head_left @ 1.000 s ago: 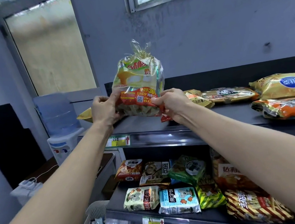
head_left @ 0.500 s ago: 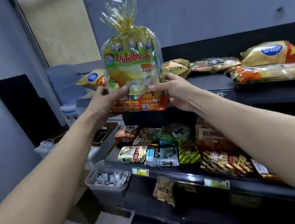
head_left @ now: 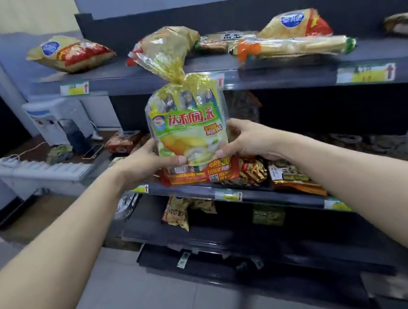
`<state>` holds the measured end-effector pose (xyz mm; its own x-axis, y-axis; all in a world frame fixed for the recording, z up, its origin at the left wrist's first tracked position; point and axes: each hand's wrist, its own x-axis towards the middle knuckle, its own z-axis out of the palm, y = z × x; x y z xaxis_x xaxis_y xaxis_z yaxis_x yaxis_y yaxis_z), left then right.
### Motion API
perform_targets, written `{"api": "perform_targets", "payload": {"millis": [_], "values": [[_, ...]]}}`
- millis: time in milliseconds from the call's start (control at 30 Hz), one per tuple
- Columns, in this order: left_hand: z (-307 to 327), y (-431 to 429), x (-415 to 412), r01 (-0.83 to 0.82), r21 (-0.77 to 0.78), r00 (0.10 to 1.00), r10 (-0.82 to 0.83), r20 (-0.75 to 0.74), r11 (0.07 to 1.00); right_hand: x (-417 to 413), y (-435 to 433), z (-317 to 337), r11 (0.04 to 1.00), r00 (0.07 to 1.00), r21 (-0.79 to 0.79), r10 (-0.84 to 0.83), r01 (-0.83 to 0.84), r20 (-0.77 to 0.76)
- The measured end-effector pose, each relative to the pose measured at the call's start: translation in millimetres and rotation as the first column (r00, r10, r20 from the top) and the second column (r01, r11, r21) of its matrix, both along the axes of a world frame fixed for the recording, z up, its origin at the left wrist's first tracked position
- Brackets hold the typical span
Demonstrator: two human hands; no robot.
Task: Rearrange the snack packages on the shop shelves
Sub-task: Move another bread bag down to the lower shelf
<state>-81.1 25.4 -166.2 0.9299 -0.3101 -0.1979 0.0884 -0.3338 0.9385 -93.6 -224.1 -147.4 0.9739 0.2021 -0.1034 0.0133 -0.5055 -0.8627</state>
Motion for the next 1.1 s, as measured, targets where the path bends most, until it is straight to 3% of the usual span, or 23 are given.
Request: {"api": "perform_targets", "payload": {"millis": [267, 600, 867, 1100], "values": [[-46.9, -55.5, 42.8, -0.006, 0.010, 0.999, 0.006, -0.038, 1.000, 9.9, -40.3, -54.1, 0.988, 0.989, 0.084, -0.119, 0.126, -0.084], [-99.3, -83.1, 124.0, -0.073, -0.001, 0.995, 0.073, 0.071, 0.997, 68.9, -38.8, -89.4, 0.969, 0.970, -0.096, -0.234, 0.227, -0.065], [-114.2, -65.9, 176.2, -0.102, -0.073, 0.990, 0.094, -0.107, 0.992, 115.9, -37.8, -111.7, 0.984, 0.973, -0.084, -0.170, 0.158, -0.156], [-123.8, -71.5, 190.0, 0.018, -0.102, 0.957, -0.047, -0.285, 0.995, 130.2, -47.8, -123.3, 0.986, 0.954, -0.131, -0.138, 0.106, -0.267]]}}
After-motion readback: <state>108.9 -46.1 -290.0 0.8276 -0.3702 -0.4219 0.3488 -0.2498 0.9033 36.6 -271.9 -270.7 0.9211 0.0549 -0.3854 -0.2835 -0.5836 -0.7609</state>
